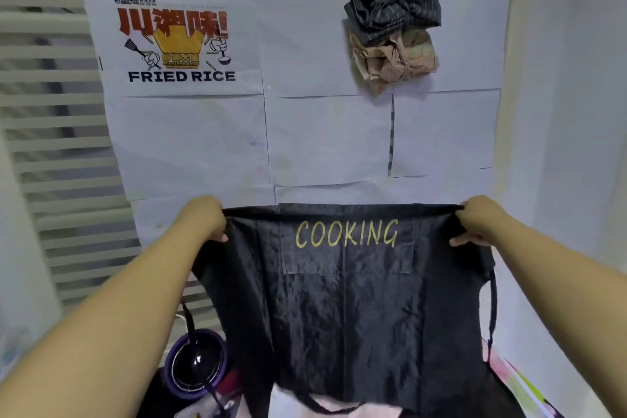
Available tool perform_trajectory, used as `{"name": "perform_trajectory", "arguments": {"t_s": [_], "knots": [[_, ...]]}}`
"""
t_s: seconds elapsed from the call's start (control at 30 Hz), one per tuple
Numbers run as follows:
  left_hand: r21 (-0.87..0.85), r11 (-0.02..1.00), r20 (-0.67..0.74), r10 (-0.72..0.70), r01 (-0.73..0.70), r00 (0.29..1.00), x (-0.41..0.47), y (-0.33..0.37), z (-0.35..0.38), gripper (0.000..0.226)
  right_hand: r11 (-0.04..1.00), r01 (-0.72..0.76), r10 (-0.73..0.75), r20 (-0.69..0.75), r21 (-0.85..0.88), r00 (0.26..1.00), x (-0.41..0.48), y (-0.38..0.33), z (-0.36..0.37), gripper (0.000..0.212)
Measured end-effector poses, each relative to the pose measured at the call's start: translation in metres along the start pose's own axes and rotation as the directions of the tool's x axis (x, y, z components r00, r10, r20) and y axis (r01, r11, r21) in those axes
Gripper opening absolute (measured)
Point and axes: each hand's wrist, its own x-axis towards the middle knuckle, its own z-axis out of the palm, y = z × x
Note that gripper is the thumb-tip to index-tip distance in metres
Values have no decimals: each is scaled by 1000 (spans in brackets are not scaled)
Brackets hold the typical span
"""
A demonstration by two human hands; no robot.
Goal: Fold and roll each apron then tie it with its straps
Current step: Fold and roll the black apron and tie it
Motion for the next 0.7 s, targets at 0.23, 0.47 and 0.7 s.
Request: {"name": "perform_trajectory", "arguments": {"t_s": [0.23,0.47,0.7], "knots": [[-807,552,-434,-315,-209,844,-27,17,22,27,533,205,269,-394,821,879,12,13,12,32],[-623,706,-627,-191,-338,755,-124,8,120,25,621,443,139,-648,646,749,-68,66,84,32],[-527,850,-38,-1,-20,999,-225,-27,260,24,946,130,-189,178,299,966,-117,139,211,28]]}}
